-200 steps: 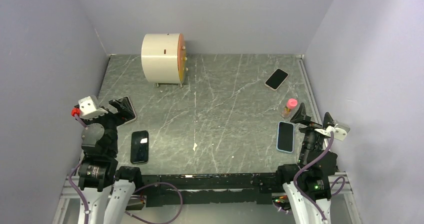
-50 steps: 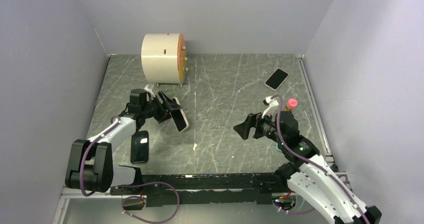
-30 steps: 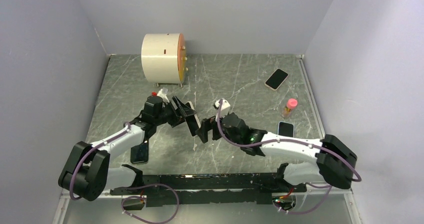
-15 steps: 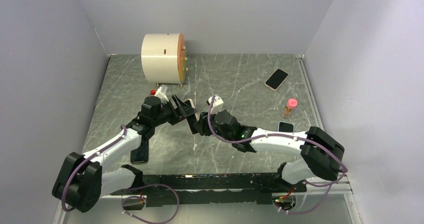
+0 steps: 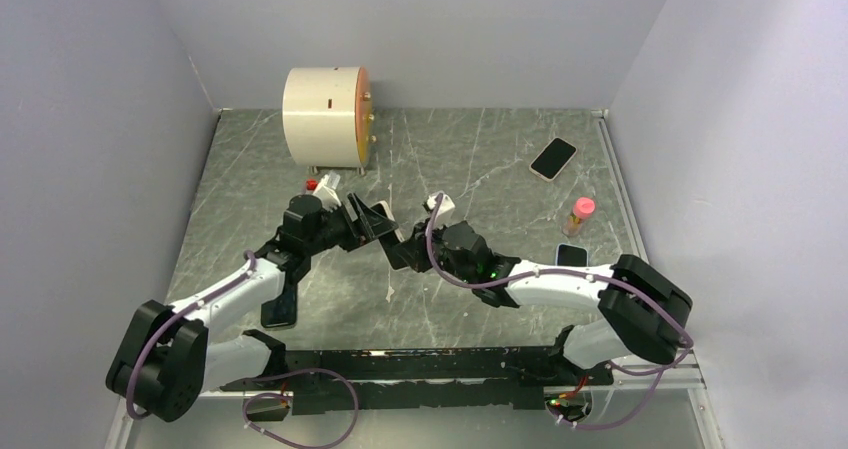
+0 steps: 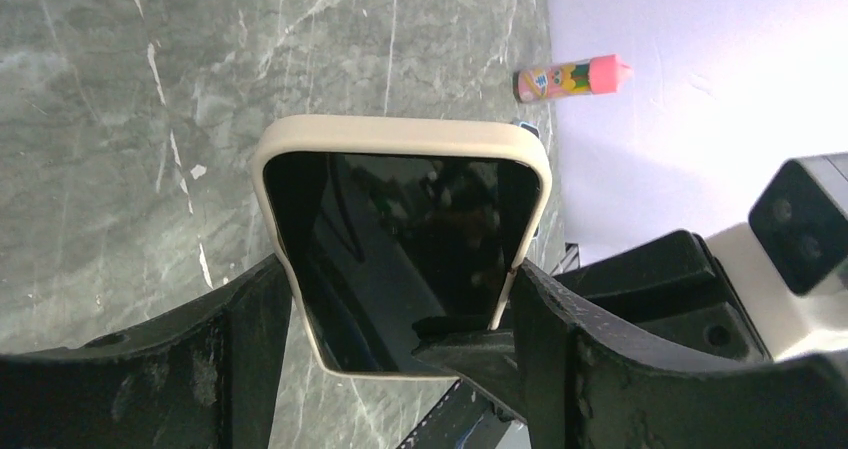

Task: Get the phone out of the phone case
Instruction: Pick up the phone at the center of the board.

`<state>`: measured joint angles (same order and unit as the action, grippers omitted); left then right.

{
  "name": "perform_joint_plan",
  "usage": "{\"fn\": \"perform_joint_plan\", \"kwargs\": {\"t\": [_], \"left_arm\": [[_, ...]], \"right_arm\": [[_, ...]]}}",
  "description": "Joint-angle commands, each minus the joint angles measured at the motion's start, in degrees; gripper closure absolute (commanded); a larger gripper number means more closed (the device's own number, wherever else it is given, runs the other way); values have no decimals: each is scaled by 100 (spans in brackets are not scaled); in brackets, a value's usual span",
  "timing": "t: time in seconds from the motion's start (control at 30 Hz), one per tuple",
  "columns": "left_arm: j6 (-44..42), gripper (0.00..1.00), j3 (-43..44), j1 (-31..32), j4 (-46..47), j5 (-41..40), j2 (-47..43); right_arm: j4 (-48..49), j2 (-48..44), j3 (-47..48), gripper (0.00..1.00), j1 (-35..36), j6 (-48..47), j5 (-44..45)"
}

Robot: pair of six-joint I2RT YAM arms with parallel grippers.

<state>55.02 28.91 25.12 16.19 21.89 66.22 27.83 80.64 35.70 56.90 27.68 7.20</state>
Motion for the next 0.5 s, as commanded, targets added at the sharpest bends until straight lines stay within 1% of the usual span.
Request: {"fn": "perform_joint_plan", "kwargs": {"t": [0.0,0.1,0.17,0.23,0.3,0.33,0.4,0.47], "left_arm": [[-553,23,89,28,470,321,-523],[-917,12,68,17,253,52,-791],[-1192,9,46,18,196,-42,-917],[-1465,9,36,19,208,-34,-979],[-1623,9,-10,10,310,65,-1023],[-1650,9,-81,10,487,142,-1027],[-1715,9,-221,8,927,295,-949],[-1765,9,-213,3,1155,458,-725]], "right_arm": [[717,-451,-288,100,-294,158,-674],[917,-718,-514,100,-570,250,-1118],[1267,-894,-724,100,-843,417,-1487],[1498,-1030,-878,100,-1178,560,-1818],[1615,-1121,-924,100,-1410,507,-2298],[1691,-1203,-959,100,-1481,444,-2572],[1880,-1345,-1073,100,-1579,372,-2796],[2013,-1500,-1194,100,-1693,374,-2982]]}}
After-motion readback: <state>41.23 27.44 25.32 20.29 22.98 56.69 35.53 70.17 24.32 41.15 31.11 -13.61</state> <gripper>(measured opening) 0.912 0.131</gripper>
